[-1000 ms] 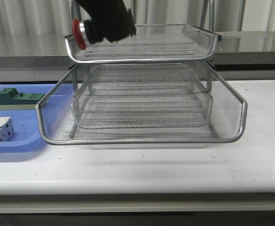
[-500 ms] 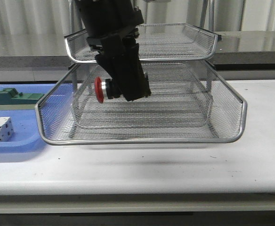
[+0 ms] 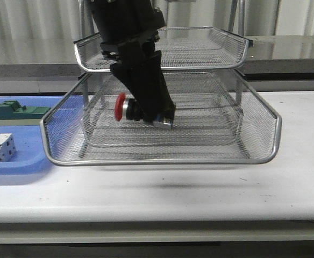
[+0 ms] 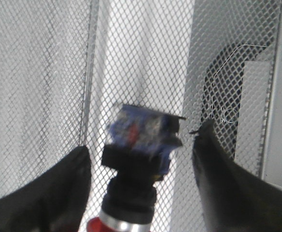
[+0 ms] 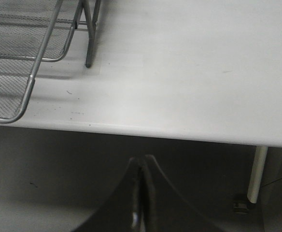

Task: Place button on rack with both arms
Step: 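Lift the button and carry it into the pulled-out middle tray, then open the left gripper and lift it away from the button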

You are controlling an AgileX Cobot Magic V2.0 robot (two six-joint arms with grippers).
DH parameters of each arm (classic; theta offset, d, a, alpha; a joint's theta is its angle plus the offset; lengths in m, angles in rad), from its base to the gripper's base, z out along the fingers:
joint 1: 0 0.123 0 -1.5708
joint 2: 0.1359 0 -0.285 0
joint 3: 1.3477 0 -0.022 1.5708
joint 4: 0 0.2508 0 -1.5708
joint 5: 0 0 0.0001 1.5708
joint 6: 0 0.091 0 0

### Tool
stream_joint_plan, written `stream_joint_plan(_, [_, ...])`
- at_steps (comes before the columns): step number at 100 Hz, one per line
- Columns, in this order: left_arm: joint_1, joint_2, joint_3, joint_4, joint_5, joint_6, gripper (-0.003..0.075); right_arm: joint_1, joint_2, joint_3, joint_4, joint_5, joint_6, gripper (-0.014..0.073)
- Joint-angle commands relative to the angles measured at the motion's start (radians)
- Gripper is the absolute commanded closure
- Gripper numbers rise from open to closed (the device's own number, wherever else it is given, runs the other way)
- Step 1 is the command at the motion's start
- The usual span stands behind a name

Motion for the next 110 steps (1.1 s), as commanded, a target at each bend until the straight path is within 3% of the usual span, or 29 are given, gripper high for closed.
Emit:
stream_joint_plan(1, [-0.007, -0.054, -0.028, -0.034, -0.023, -0.01, 0.0251, -0.002, 0.004, -0.033, -0.01, -0.06, -0.003, 0.0662])
stream_joint_plan(26, [-0.007, -0.054, -0.048, -0.048, 0.018, -0.012, 0.0252, -0.002, 0.004, -0.033, -0.01, -0.06, -0.003, 0.0662])
stream_joint_plan(58, [-0.007, -0.093, -0.15, -0.073, 0.069, -0.157, 0.0272, -0.002, 0.004, -0.033, -0.01, -0.06, -0.003, 0.0662])
stream_joint_plan(74, [0.007, -0.16, -0.15, -0.071, 0.069, -0.167, 0.0272, -0.002, 0.004, -0.033, -0.01, -0.06, -0.003, 0.0662])
stream_joint_plan(110, [0.22, -0.302, -0.148, -0.067, 0.047, -0.239, 0.0353, -0.002, 0.004, -0.033, -0.01, -0.06, -0.003, 0.0662])
